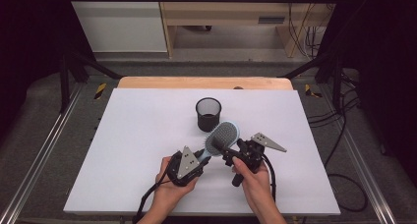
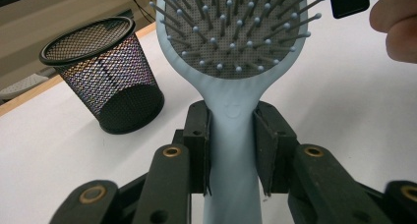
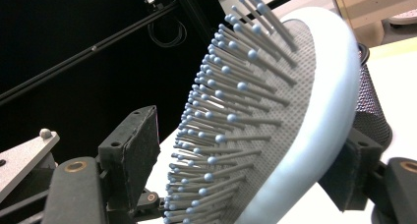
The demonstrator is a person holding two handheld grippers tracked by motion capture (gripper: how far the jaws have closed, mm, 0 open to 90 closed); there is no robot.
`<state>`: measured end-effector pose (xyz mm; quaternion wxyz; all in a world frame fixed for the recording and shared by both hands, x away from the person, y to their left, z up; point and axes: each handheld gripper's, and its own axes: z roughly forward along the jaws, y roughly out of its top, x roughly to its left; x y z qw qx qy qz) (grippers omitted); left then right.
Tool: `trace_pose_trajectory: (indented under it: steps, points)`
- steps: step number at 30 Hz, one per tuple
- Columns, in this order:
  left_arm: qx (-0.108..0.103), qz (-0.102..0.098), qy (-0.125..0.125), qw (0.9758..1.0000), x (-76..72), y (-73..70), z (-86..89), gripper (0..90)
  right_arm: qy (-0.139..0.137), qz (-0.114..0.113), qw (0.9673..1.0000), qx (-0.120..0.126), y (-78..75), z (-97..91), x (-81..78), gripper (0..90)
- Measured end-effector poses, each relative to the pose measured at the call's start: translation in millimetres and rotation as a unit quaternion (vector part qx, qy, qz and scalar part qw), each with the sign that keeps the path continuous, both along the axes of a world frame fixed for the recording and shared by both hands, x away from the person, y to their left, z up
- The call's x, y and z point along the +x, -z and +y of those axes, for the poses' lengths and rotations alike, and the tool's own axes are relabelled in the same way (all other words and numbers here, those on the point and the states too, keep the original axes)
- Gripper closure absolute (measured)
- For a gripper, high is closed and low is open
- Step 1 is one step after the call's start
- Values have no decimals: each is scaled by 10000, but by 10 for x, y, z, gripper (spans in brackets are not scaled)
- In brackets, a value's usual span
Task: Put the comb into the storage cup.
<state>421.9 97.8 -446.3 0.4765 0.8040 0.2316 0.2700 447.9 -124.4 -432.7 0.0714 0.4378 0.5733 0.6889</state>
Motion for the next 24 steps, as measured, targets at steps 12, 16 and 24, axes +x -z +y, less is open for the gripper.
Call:
trace_pose_trajectory:
  steps: [12,16,24]
  points:
    - [52,14,29,10000,-1,15,-12,697,11,19,10000,90,-1,-36,8,285]
    - [44,15,26,10000,-1,15,-10,697,1,20,9999,99,-2,-32,6,303]
    - [40,12,19,10000,1,15,-7,698,-5,49,9999,162,1,-42,7,342]
